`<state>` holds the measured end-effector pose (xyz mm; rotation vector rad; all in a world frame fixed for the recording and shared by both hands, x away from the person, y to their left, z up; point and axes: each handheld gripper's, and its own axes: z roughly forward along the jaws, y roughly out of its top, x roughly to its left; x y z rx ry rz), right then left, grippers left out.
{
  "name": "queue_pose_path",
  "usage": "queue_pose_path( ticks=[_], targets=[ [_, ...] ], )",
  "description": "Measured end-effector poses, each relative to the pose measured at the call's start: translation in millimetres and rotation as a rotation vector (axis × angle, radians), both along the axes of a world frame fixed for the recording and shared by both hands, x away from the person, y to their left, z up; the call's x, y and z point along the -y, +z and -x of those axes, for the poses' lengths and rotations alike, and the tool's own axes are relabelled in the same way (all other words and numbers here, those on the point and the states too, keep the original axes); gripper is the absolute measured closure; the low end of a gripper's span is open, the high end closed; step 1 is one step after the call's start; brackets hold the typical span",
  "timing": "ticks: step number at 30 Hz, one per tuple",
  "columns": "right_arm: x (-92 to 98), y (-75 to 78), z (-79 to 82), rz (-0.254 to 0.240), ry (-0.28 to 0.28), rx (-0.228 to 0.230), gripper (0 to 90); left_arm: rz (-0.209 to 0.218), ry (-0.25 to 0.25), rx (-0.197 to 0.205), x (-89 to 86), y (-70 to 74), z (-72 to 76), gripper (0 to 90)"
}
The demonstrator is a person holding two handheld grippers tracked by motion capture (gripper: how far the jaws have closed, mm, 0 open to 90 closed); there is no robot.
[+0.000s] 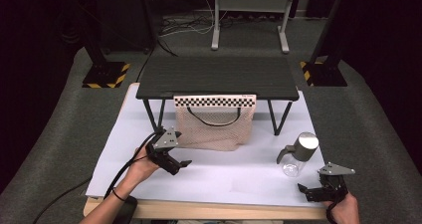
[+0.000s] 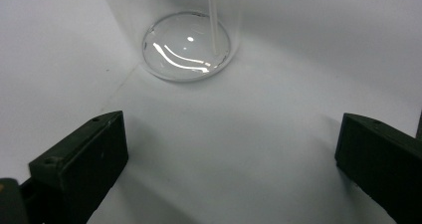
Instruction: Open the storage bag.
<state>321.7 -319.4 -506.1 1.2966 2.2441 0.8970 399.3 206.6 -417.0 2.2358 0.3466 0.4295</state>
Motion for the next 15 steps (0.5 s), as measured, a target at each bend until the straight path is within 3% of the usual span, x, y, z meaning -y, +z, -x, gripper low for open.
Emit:
queue_pose_path(
  ticks=[15],
  targets=[
    [0.1,-0.1,0.1,0.000,0.000,0.001,0.0,0.002,-0.063,0.044,16.8,17.6,-5.9,0.0]
  ],
)
